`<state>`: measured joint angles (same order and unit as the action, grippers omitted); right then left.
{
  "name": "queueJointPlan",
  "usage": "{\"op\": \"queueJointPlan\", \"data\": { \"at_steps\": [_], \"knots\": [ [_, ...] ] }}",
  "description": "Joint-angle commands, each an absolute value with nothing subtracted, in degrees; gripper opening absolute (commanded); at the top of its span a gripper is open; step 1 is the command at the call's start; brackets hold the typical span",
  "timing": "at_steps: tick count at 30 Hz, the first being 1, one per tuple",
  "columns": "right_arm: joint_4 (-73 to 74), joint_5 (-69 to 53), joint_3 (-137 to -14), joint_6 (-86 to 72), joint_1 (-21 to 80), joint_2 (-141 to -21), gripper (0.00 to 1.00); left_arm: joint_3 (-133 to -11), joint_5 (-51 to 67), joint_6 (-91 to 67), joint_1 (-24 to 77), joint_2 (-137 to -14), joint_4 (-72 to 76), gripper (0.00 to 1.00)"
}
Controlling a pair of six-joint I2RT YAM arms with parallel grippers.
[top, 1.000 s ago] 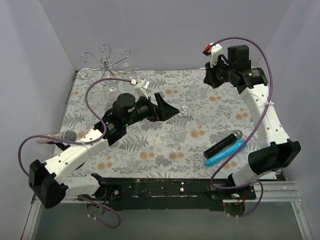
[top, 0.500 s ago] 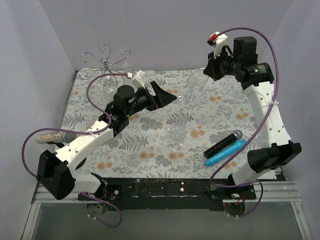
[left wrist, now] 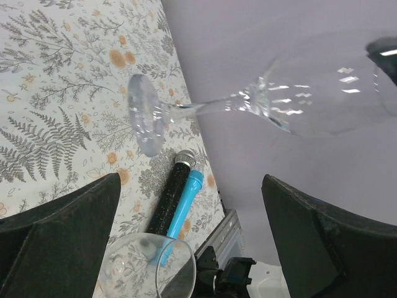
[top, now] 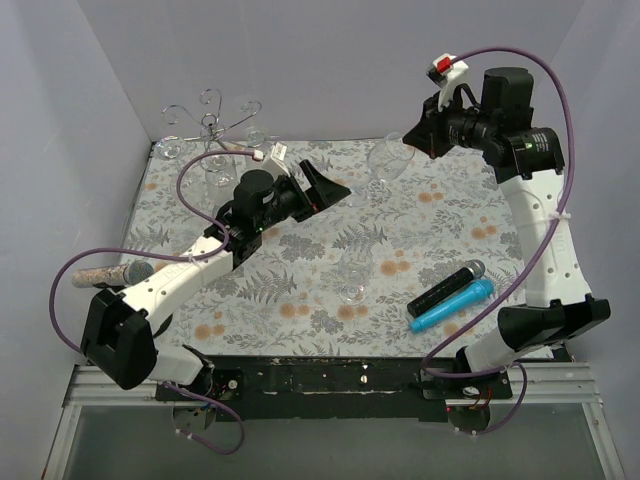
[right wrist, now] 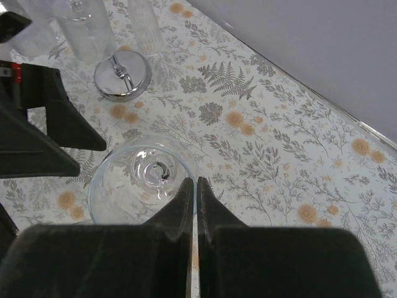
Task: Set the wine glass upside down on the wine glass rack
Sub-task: Turn the wine glass upside down at the wine rack.
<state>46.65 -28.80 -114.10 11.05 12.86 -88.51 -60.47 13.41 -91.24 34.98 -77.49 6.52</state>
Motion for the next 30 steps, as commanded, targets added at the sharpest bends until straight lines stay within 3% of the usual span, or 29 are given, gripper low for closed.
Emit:
{"op": "queueJointPlan", "data": {
  "at_steps": [1,7,10,15,20,26,30],
  "knots": [
    [42.3,-33.8,-116.1,8.4,12.6,-83.2,0.01,-59.8,11.2,-93.4,34.4,-78.0,6.9,0.98],
    [41.7,-36.8,-115.2,7.1,12.3,-82.2,0.01,-58.3,12.7,-95.7,33.8,-78.5,9.8,0.98],
    [41.3,-38.1,-114.3,6.5,12.2,-81.7,0.01,-57.5,14.3,-97.3,33.6,-78.9,12.0,0.94],
    [41.0,-39.5,-113.9,5.9,11.9,-81.4,0.01,-56.6,16.3,-99.4,33.3,-79.3,14.3,0.81],
    [40.7,-40.3,-113.6,5.4,11.5,-81.2,0.01,-54.7,17.8,-102.0,33.0,-78.6,17.3,0.61],
    [40.1,-42.2,-113.1,4.5,11.1,-81.0,0.01,-52.7,19.2,-104.4,32.6,-78.1,19.6,0.59],
    [39.8,-42.9,-112.5,4.0,10.9,-80.9,0.01,-52.6,19.9,-105.6,32.4,-78.5,21.0,0.50]
  ]
}}
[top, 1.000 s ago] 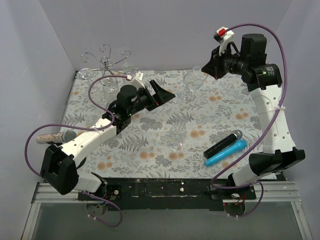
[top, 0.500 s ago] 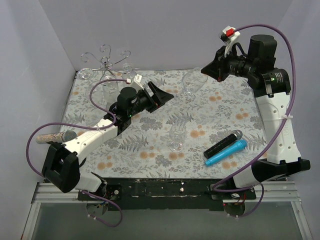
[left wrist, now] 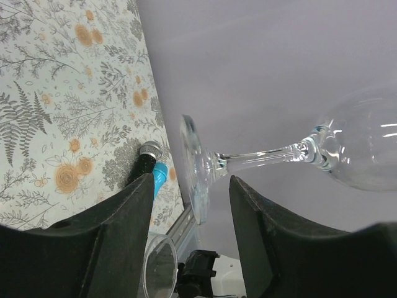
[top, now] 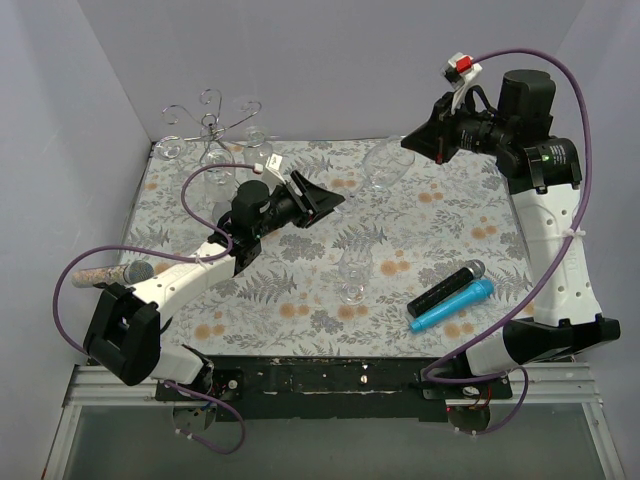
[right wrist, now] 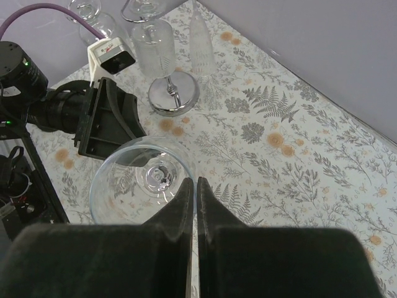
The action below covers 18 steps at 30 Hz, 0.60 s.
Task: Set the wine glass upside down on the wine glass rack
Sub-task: Turn the wine glass upside down at the wine rack.
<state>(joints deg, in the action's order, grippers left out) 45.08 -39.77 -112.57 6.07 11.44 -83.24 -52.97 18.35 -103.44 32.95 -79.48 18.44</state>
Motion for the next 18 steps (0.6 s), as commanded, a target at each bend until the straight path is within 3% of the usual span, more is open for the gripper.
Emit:
{"op": "queueJointPlan", "data": {
  "at_steps": [1,18],
  "knots": [
    [39.7,-43.0,-112.4,4.0,10.8,-80.8,0.01,-52.7,20.1,-105.6,32.4,-78.7,21.4,0.48],
    [38.8,-45.4,-111.2,2.9,10.2,-80.2,0.01,-54.7,22.6,-104.1,32.4,-79.3,18.5,0.25]
  ]
}}
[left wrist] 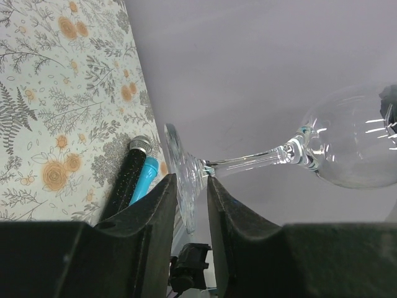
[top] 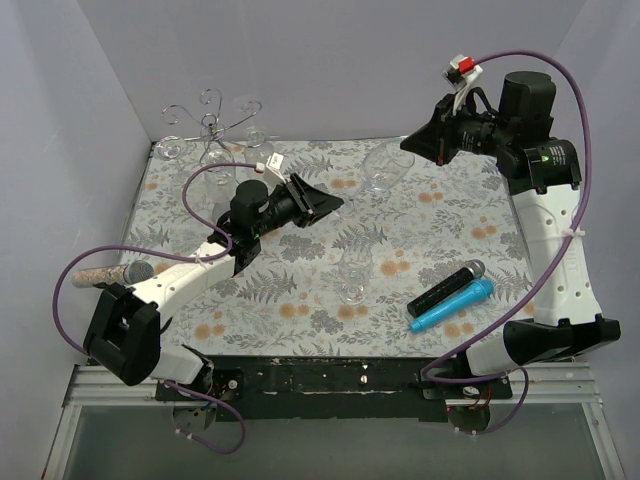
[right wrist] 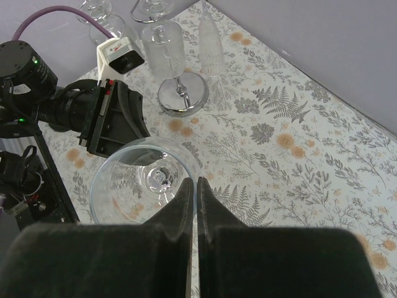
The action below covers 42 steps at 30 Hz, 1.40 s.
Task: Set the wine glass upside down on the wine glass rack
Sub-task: Turn the wine glass upside down at the wine rack.
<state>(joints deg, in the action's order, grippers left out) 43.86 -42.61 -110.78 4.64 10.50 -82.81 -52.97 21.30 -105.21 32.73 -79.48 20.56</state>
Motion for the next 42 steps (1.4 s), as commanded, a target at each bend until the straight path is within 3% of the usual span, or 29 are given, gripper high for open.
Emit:
{"op": "queueJointPlan", "data": {
  "at_steps": [1,5,6,11,25,42],
  "knots": [
    [38.6,-45.4,-111.0,2.8,10.2,-80.2,0.01,-54.8,22.8,-103.8,32.4,-79.2,18.2,0.22],
    [38.4,-45.4,-110.4,3.0,10.1,-79.9,0.01,-55.8,23.0,-102.0,32.4,-79.2,16.1,0.01],
    [38.4,-45.4,-110.1,3.0,10.1,-79.9,0.01,-55.9,22.9,-101.5,32.4,-79.0,15.6,0.00],
    [38.1,-47.5,-108.6,3.1,10.1,-79.4,0.02,-56.6,20.9,-99.1,32.4,-77.6,12.8,0.00],
    [37.2,-48.2,-104.6,4.0,10.1,-77.3,0.37,-54.2,17.9,-99.9,32.4,-72.9,15.8,0.00],
    [39.5,-46.8,-102.9,7.6,9.4,-75.0,0.51,-52.6,12.7,-99.1,32.4,-67.2,11.0,0.00]
  ]
}}
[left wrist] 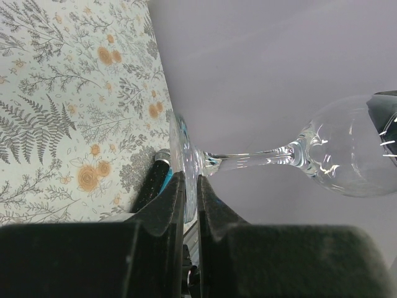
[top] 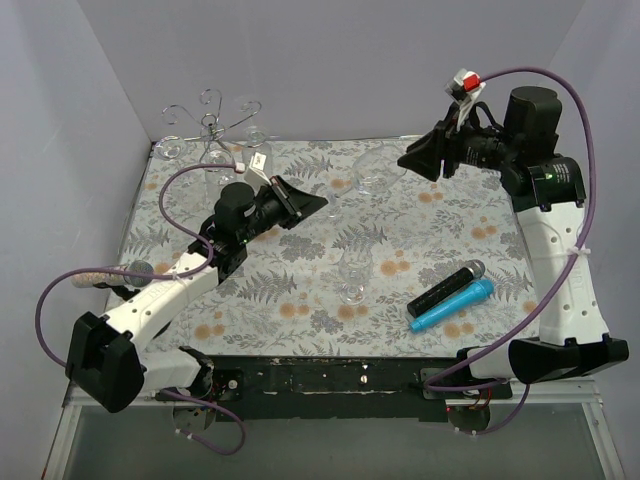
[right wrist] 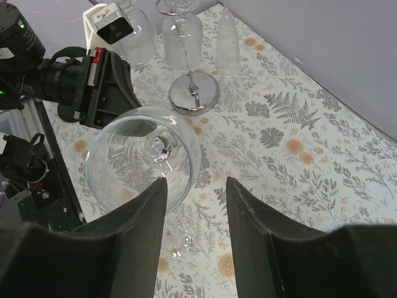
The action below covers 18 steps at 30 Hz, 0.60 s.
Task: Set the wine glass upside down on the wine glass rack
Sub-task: Turn the wine glass upside down at the wine rack.
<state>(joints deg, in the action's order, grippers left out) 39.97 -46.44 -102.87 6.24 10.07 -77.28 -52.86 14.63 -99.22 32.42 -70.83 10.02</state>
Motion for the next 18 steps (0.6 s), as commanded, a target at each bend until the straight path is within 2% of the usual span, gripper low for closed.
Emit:
{"op": "queueJointPlan", "data": {
  "at_steps": [1,18],
  "knots": [
    [39.5,-47.1,-103.0,7.7,9.3,-74.8,0.51,-52.6,12.4,-99.0,32.4,-67.1,10.6,0.00],
    [43.4,-52.1,-103.1,11.5,2.5,-68.7,0.56,-52.6,8.0,-94.5,32.4,-62.9,3.0,0.00]
  ]
}}
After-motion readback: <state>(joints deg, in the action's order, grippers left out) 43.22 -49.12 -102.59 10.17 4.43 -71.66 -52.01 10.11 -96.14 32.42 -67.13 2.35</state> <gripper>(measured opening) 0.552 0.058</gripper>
